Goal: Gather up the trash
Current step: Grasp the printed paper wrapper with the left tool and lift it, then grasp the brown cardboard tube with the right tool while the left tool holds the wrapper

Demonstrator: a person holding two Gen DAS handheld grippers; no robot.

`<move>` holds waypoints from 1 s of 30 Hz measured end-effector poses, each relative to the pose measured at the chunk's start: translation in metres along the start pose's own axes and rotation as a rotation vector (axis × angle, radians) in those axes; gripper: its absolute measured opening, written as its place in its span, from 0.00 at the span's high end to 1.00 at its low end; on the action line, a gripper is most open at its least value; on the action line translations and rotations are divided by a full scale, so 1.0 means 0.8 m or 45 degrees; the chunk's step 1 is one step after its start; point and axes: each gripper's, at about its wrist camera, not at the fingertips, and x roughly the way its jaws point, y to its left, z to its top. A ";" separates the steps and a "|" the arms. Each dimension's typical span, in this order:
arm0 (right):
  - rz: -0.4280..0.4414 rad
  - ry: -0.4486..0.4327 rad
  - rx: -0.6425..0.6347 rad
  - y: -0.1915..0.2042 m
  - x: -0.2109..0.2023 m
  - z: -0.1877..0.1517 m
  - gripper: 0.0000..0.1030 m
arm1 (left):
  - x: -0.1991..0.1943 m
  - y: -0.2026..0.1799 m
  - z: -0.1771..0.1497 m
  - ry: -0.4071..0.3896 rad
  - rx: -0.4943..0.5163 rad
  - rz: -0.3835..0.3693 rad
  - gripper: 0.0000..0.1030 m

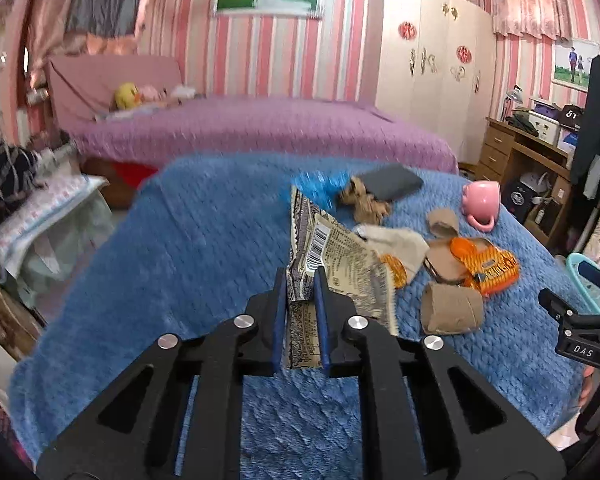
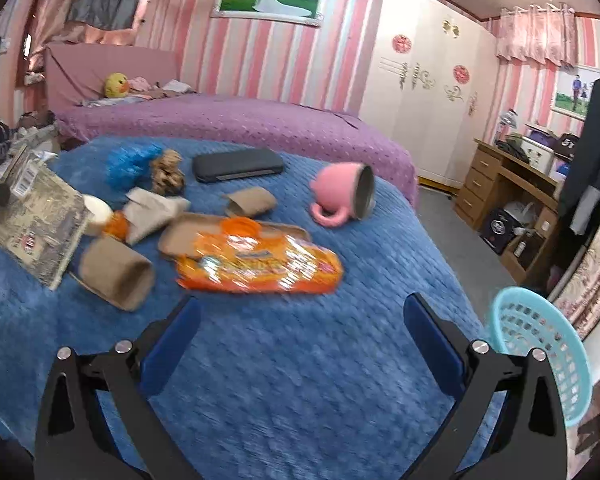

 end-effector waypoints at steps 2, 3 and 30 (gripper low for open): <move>0.047 -0.023 -0.011 0.017 -0.002 0.010 0.04 | -0.004 0.001 0.002 -0.013 0.004 0.009 0.97; 0.066 -0.030 -0.018 0.025 -0.001 0.014 0.04 | -0.003 0.005 0.003 -0.010 0.002 0.018 0.97; 0.500 0.181 0.000 0.102 0.080 0.027 0.48 | 0.019 0.036 -0.012 0.069 -0.069 0.156 0.97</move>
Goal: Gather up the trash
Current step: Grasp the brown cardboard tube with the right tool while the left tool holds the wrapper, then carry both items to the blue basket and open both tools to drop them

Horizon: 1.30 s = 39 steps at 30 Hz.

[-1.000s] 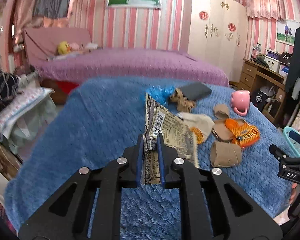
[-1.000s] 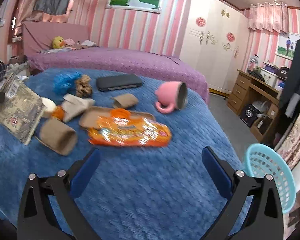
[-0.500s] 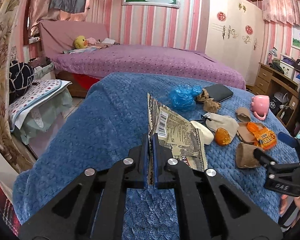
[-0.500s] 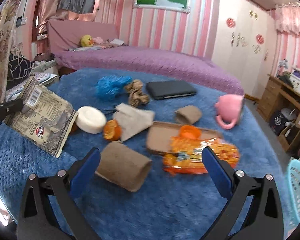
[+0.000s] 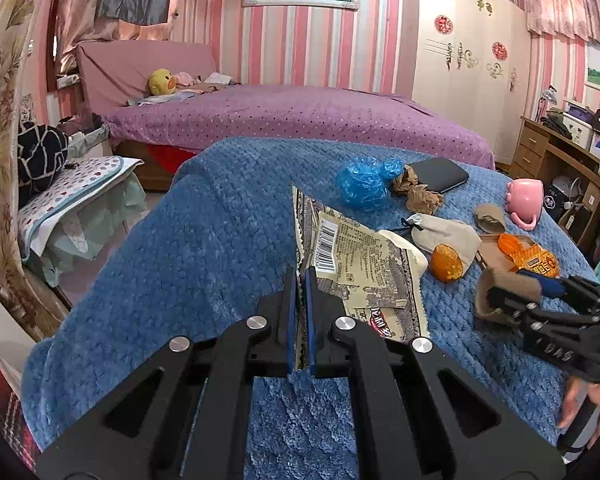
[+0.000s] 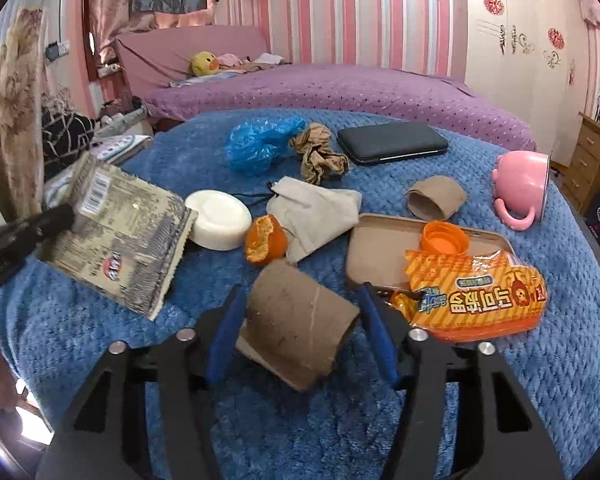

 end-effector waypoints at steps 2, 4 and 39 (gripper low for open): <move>-0.003 -0.019 -0.004 -0.006 -0.009 0.001 0.49 | -0.004 -0.004 -0.002 -0.006 -0.002 0.013 0.97; 0.000 -0.034 -0.003 -0.017 -0.019 0.002 0.49 | -0.012 -0.013 -0.004 -0.022 0.002 0.020 0.97; -0.593 -0.225 0.335 -0.396 -0.277 -0.085 0.49 | -0.124 -0.341 0.047 -0.131 0.204 -0.416 0.99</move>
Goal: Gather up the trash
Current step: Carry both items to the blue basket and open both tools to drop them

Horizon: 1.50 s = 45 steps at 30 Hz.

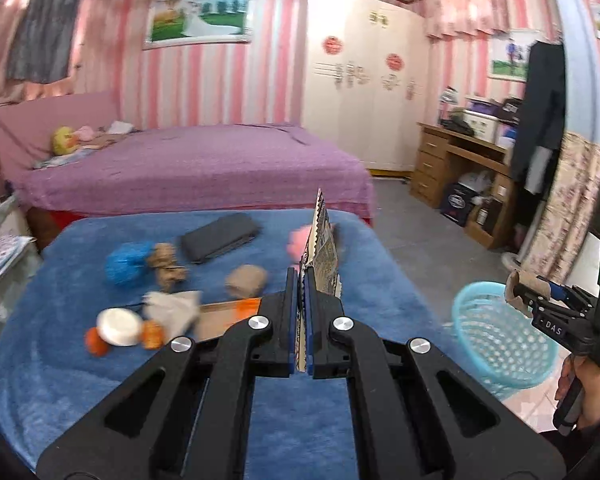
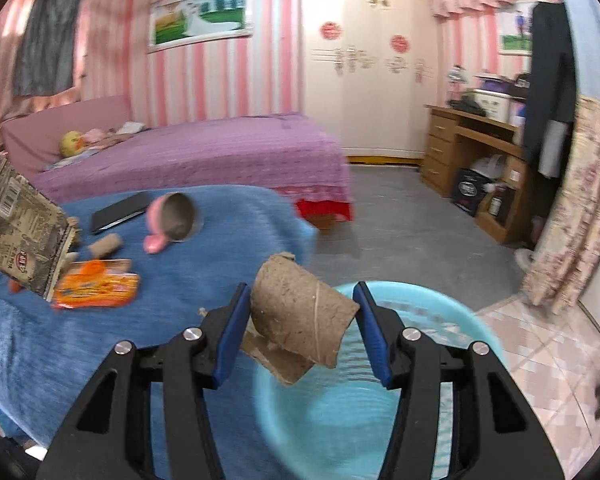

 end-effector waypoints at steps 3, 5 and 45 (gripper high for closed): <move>-0.069 0.013 0.049 -0.044 -0.002 -0.006 0.49 | 0.017 -0.044 0.001 0.017 0.033 -0.065 0.99; -0.112 0.022 0.078 -0.070 -0.003 -0.012 0.49 | 0.029 -0.072 0.001 0.028 0.044 -0.107 0.99; -0.217 0.072 0.094 -0.099 0.034 -0.028 0.41 | 0.114 -0.167 -0.012 0.069 0.178 -0.065 0.05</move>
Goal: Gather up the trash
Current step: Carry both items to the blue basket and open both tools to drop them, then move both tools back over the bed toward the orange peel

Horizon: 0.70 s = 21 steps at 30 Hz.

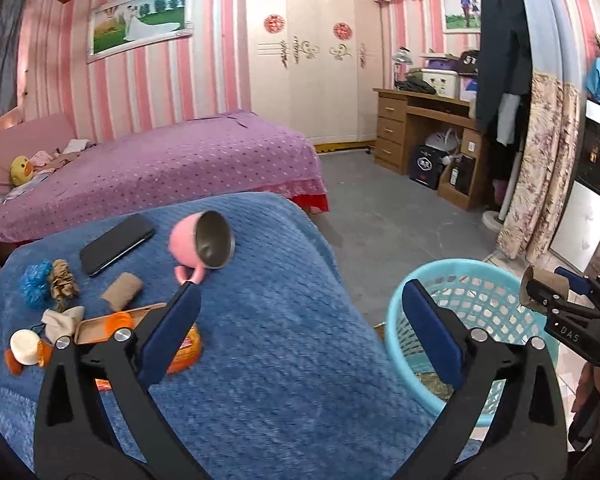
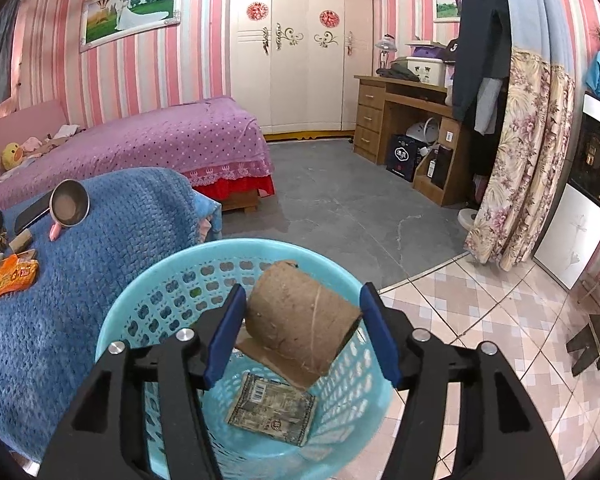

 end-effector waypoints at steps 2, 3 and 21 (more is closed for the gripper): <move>-0.016 -0.014 -0.012 0.006 0.002 0.003 0.37 | -0.004 0.011 0.000 -0.006 -0.012 0.013 0.05; -0.024 -0.018 -0.016 0.008 0.002 0.004 0.34 | -0.005 0.014 -0.001 -0.007 -0.013 0.017 0.05; -0.053 -0.061 -0.030 0.052 -0.018 0.010 0.06 | -0.040 0.091 -0.019 -0.029 -0.071 0.091 0.05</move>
